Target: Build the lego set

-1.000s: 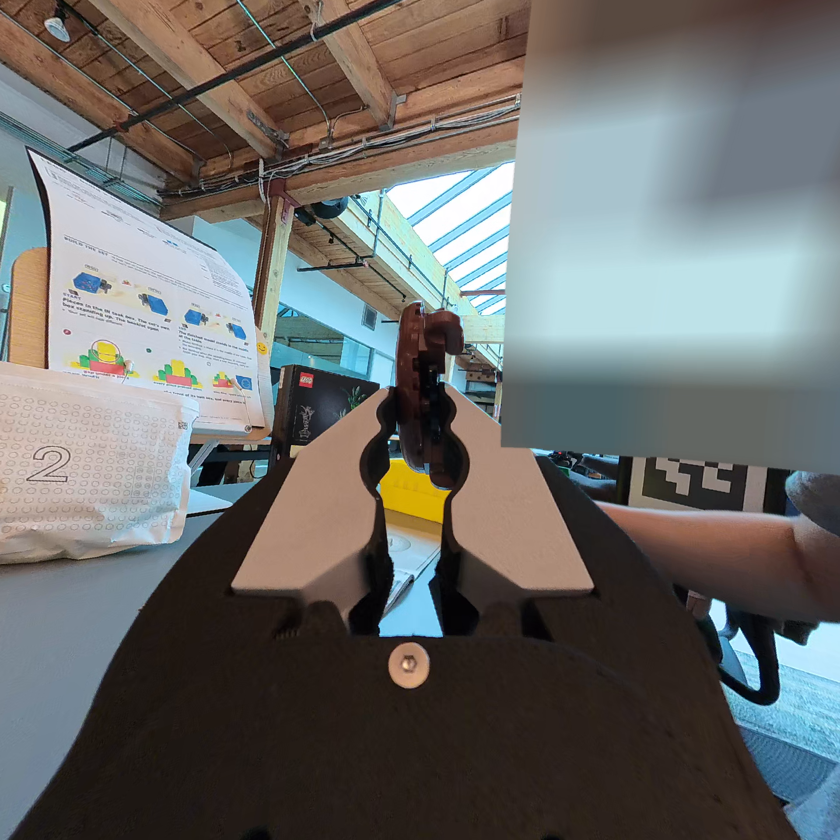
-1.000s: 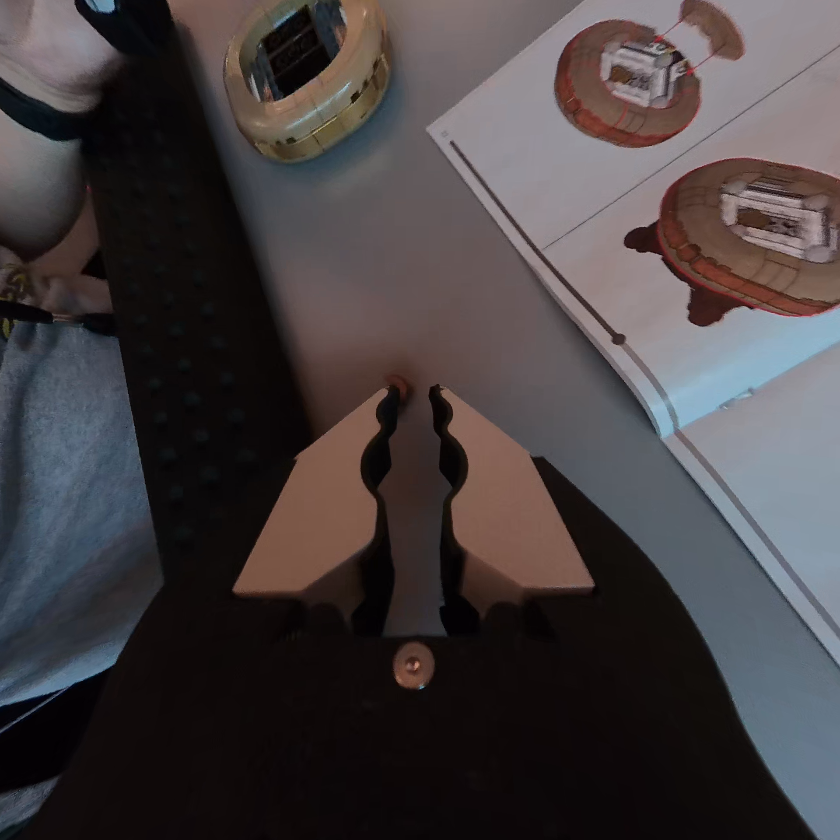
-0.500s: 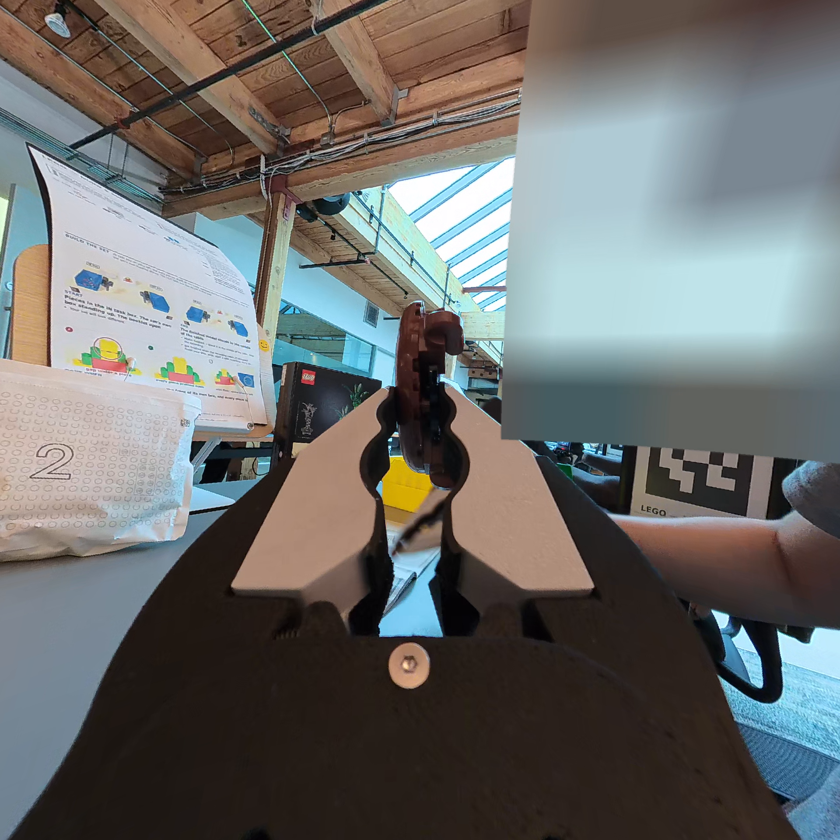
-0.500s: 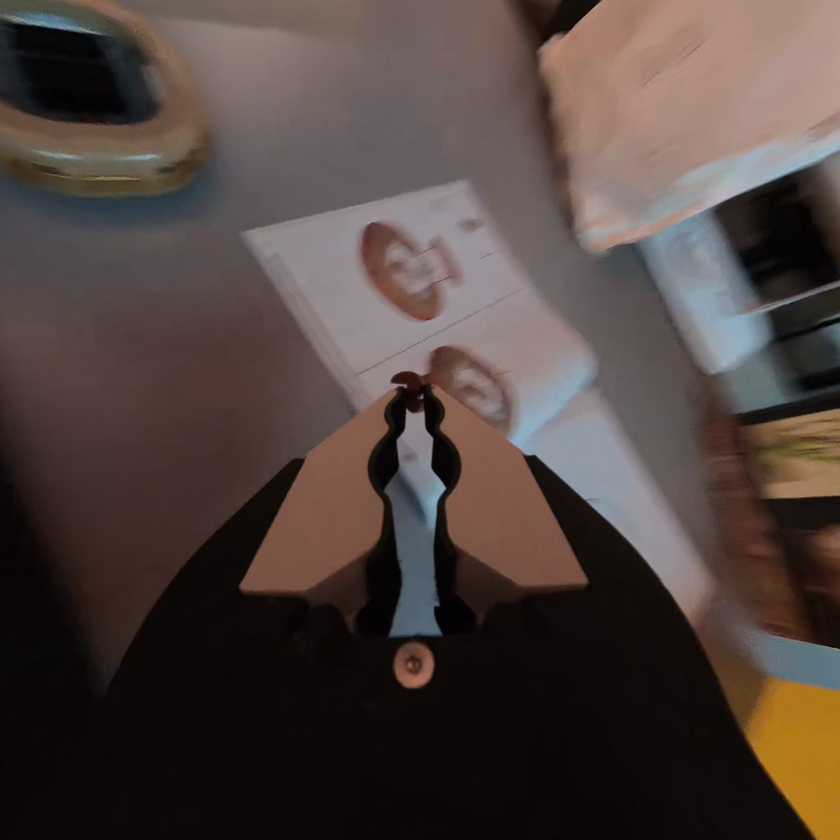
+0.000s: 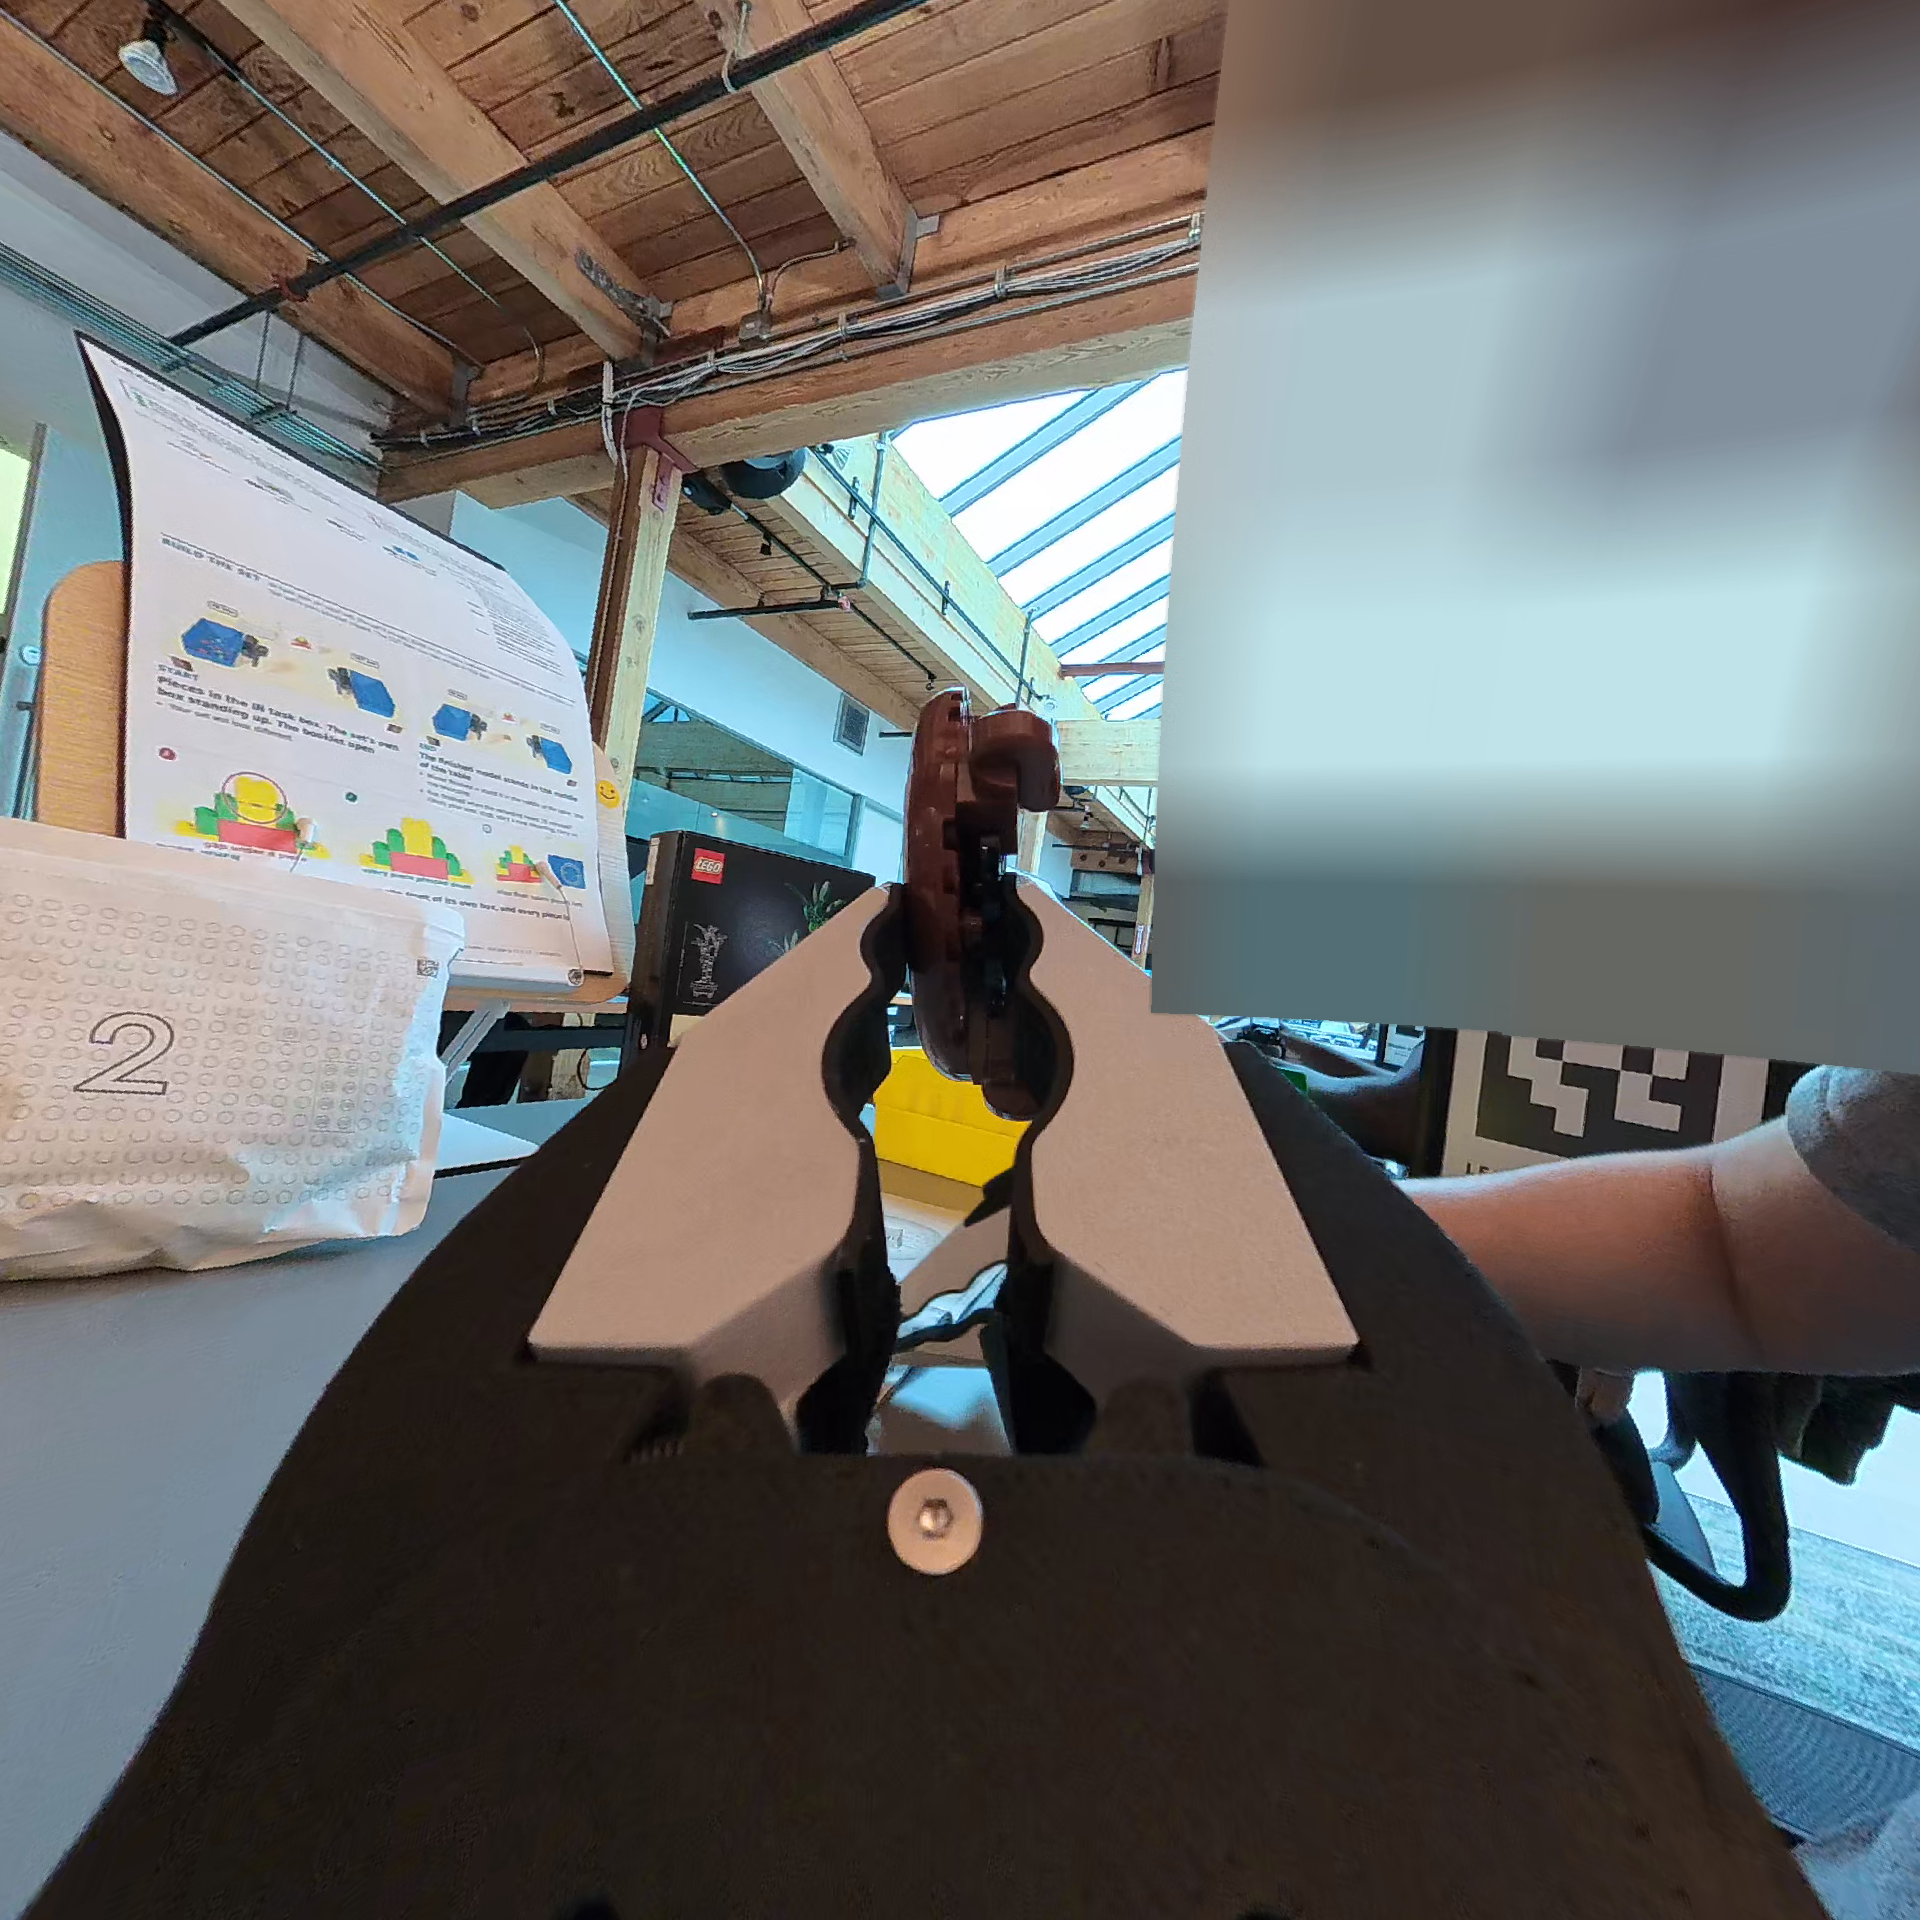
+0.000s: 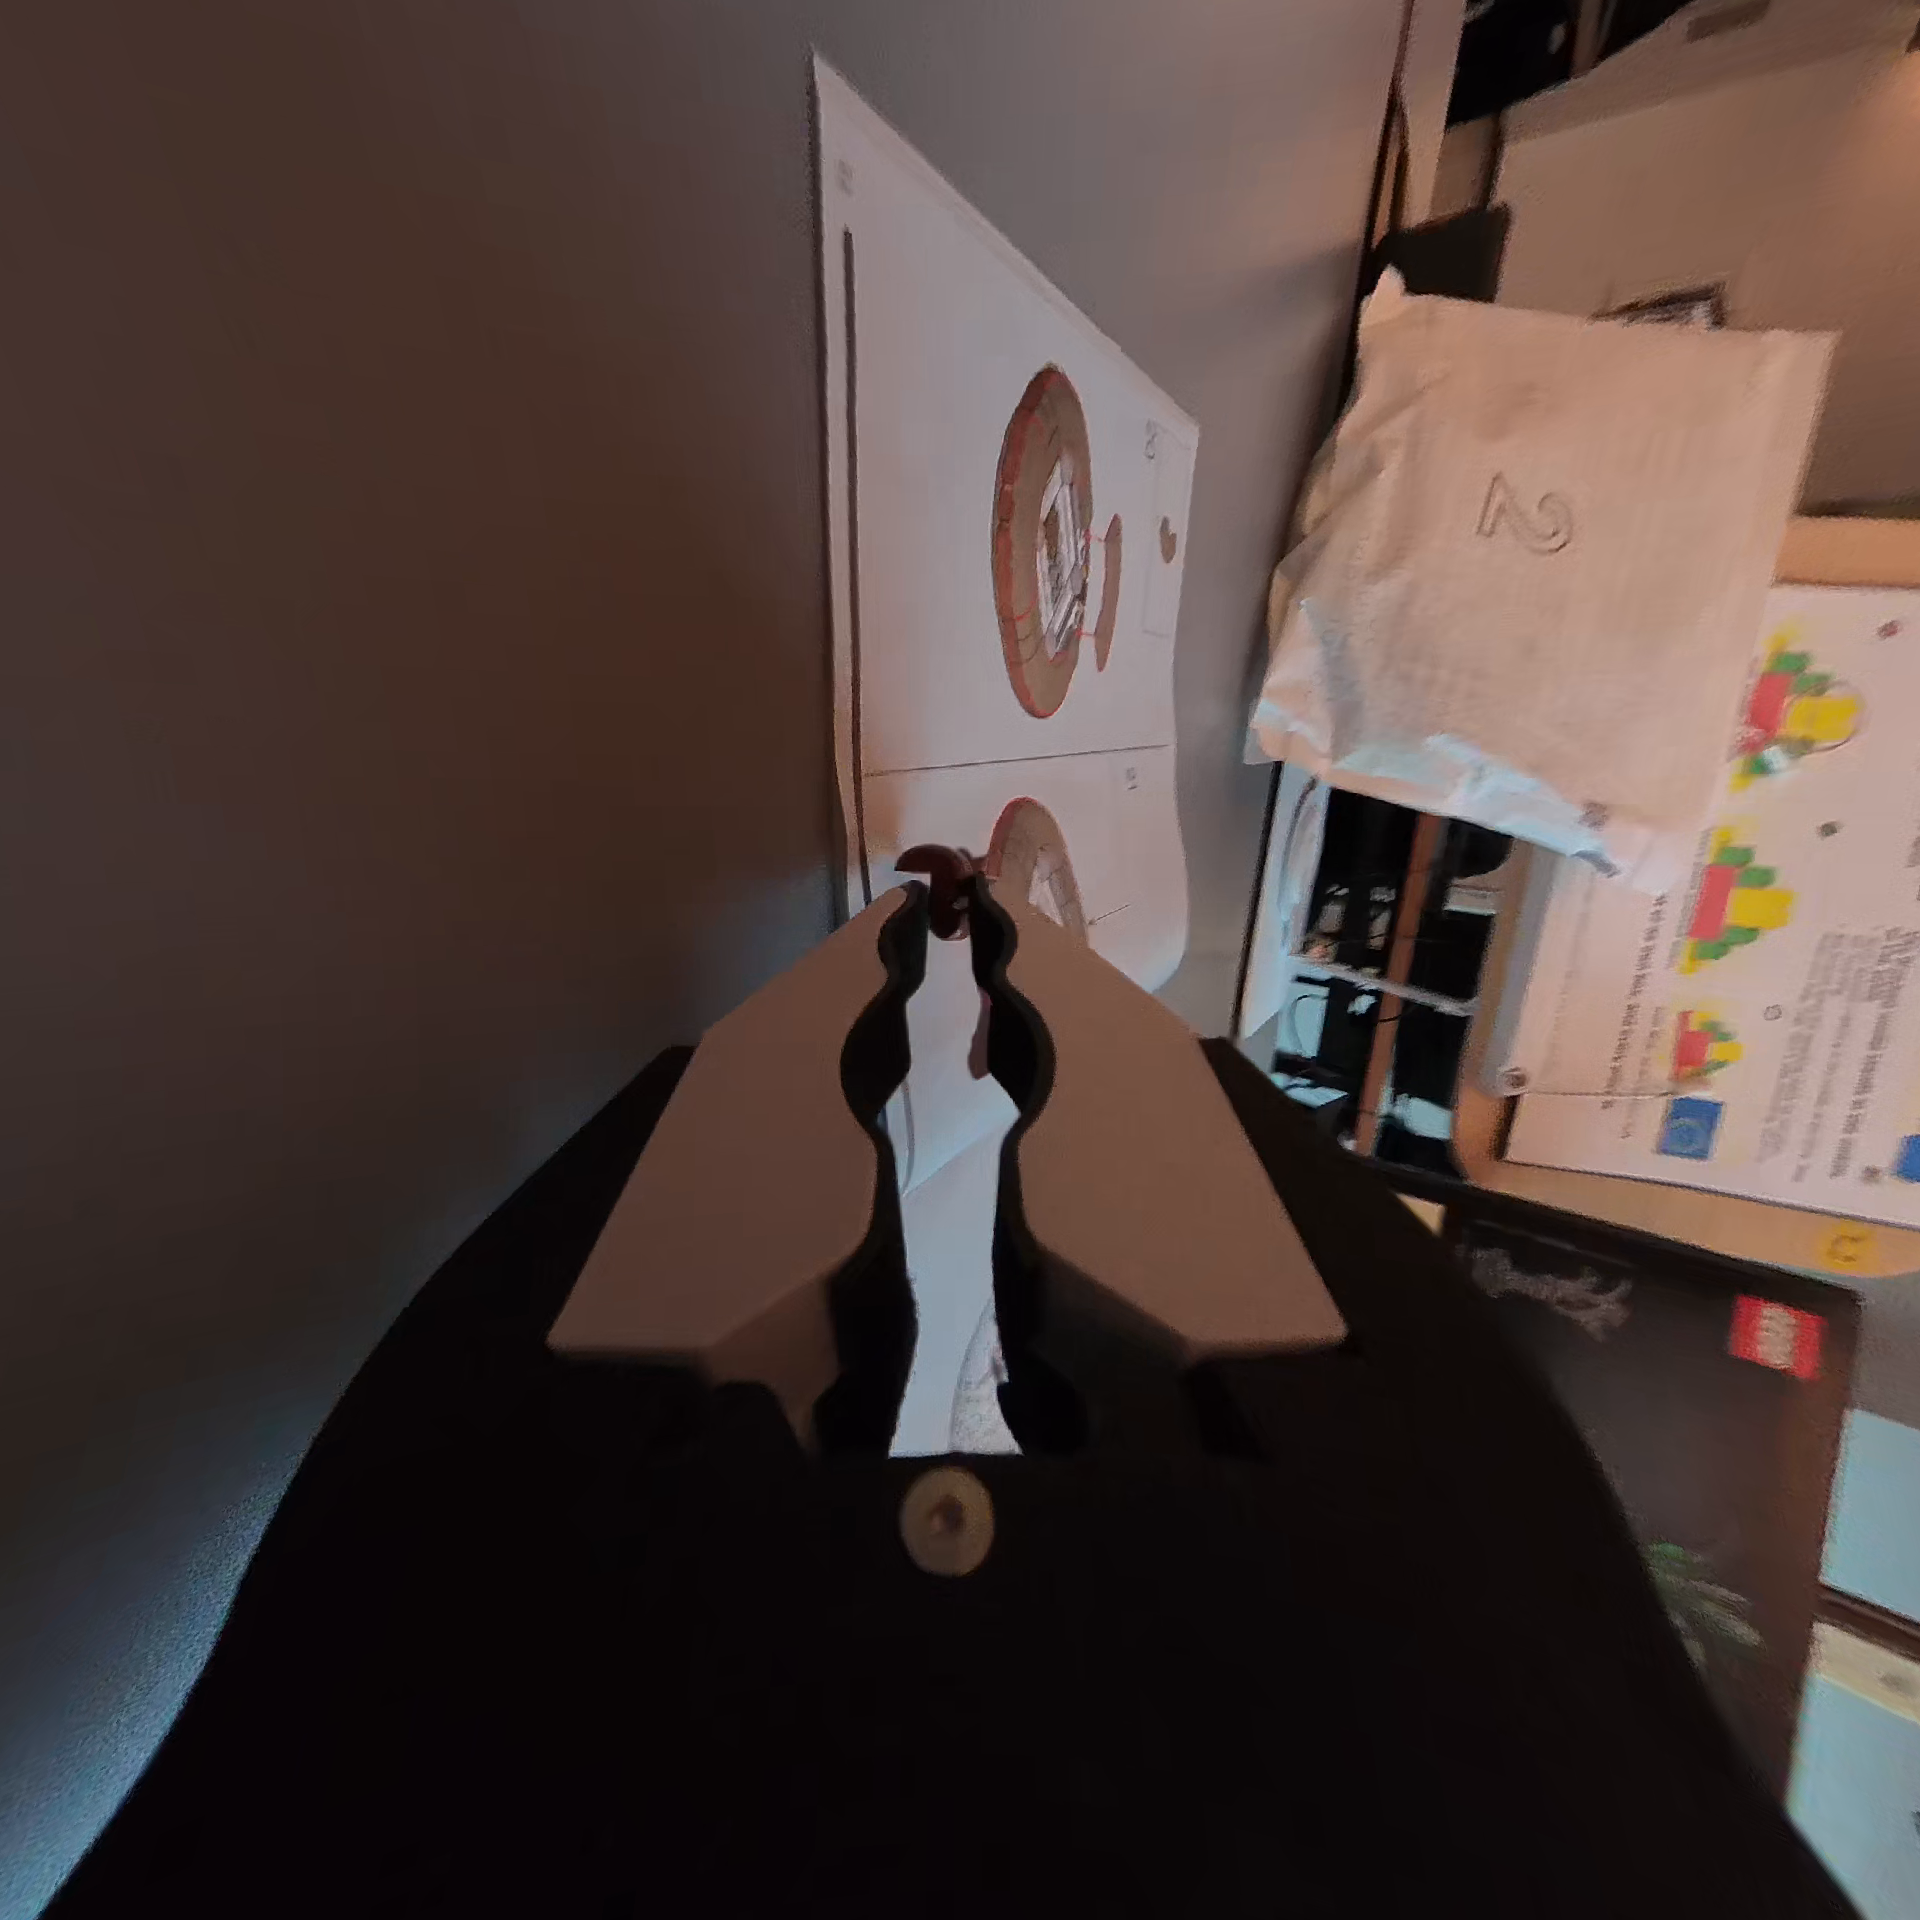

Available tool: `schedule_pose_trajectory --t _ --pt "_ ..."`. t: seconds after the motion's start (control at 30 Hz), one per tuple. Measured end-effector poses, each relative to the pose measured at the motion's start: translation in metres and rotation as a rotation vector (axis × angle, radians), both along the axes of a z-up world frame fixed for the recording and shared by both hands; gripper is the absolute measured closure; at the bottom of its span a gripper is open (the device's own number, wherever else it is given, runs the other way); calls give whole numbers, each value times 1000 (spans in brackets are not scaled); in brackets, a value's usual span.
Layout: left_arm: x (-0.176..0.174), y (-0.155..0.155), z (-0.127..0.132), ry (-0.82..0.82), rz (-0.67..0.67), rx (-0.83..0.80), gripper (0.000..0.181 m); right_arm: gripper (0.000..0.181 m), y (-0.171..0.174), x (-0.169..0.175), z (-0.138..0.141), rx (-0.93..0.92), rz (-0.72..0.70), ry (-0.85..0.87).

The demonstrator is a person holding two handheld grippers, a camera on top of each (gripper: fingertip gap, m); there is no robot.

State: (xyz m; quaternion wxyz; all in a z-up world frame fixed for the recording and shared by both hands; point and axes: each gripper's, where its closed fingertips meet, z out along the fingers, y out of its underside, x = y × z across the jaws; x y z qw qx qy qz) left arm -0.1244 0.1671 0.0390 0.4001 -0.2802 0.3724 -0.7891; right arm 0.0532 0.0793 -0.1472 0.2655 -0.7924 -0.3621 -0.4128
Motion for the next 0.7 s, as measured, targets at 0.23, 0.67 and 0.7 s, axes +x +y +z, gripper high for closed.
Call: schedule_pose_trajectory --t 0.23,0.67,0.7 --pt "0 2 0 -2 5 -6 166 175 13 -54 3 49 216 -56" --pt "2 2 -1 8 8 -4 166 176 1 -70 -11 26 330 -16" --pt "2 2 -1 8 8 -3 166 176 -1 -70 -11 23 322 2"
